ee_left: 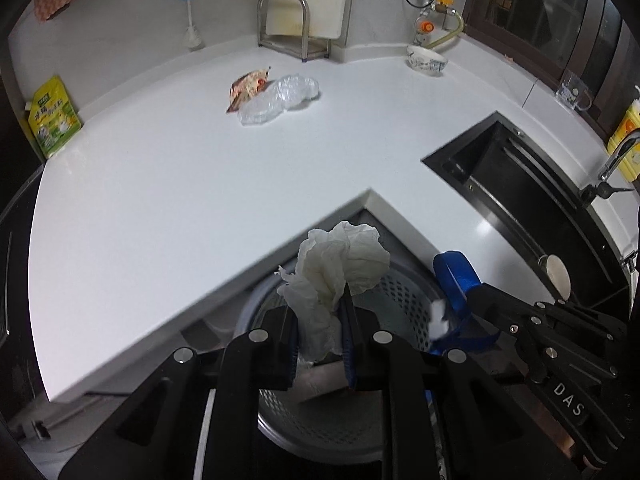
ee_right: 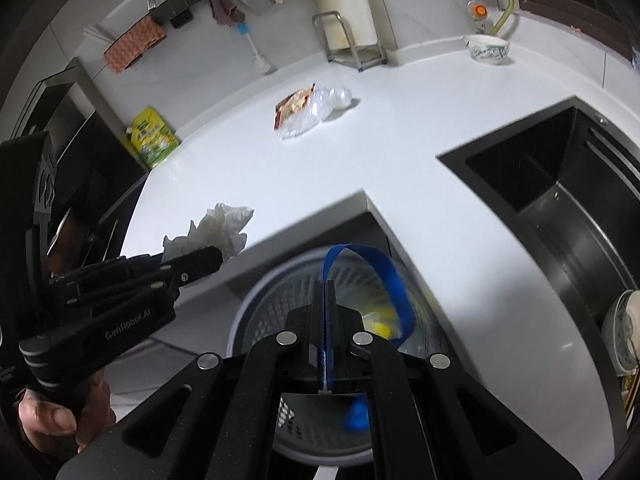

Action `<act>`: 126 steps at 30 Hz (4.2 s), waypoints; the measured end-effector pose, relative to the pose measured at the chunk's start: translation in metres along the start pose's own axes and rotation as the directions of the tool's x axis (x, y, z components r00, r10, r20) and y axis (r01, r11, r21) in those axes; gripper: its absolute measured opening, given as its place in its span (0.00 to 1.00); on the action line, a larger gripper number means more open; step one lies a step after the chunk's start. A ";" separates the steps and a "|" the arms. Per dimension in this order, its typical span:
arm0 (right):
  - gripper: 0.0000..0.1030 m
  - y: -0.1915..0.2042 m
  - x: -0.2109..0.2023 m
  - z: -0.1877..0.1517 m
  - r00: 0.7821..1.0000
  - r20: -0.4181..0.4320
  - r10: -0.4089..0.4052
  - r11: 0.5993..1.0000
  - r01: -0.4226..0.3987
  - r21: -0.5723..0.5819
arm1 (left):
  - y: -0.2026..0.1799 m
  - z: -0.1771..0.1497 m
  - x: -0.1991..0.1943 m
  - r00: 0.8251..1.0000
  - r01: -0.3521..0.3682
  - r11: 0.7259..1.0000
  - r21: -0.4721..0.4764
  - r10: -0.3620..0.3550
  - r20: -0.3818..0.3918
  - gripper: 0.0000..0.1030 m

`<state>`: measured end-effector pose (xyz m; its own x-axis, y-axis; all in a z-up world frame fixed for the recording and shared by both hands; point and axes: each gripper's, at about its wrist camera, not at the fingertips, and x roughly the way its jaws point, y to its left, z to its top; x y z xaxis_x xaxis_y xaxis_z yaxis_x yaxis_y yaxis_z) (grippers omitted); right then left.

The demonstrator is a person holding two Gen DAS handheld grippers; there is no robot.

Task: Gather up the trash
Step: 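Carry the tissue and blue strap over the gray basket and open both tools, then move both tools back to the snack wrapper and plastic bag, then grasp the clear plastic bag with the right tool and lift it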

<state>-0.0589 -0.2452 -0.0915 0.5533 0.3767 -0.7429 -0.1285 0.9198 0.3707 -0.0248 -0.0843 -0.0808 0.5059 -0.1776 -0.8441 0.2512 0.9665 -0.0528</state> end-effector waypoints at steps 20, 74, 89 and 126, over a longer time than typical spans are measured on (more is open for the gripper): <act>0.01 -0.012 0.046 -0.041 0.989 -0.146 0.010 1.000 -0.012 -0.011 | -0.008 -0.054 0.041 0.991 -0.008 0.999 -0.037 0.003 -0.134 0.18; 0.70 0.003 -0.014 0.042 0.999 0.024 -0.042 0.999 0.043 -0.032 | 0.065 0.030 -0.060 0.979 -0.147 0.968 -0.201 0.172 0.110 0.88; 0.70 0.019 0.040 0.115 0.980 0.083 -0.183 0.977 0.172 0.127 | 0.113 0.128 0.000 0.992 -0.041 0.998 -0.042 0.045 0.117 0.88; 0.70 0.036 0.229 0.246 0.933 0.047 -0.356 0.862 0.308 0.403 | 0.208 0.295 0.160 0.990 0.091 0.970 0.224 -0.111 0.081 0.89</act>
<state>0.2656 -0.1534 -0.1111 0.6012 0.0193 -0.7989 0.3910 0.8648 0.3151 0.3514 0.0336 -0.0695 0.5403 -0.2987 -0.7867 0.4742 0.8804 -0.0086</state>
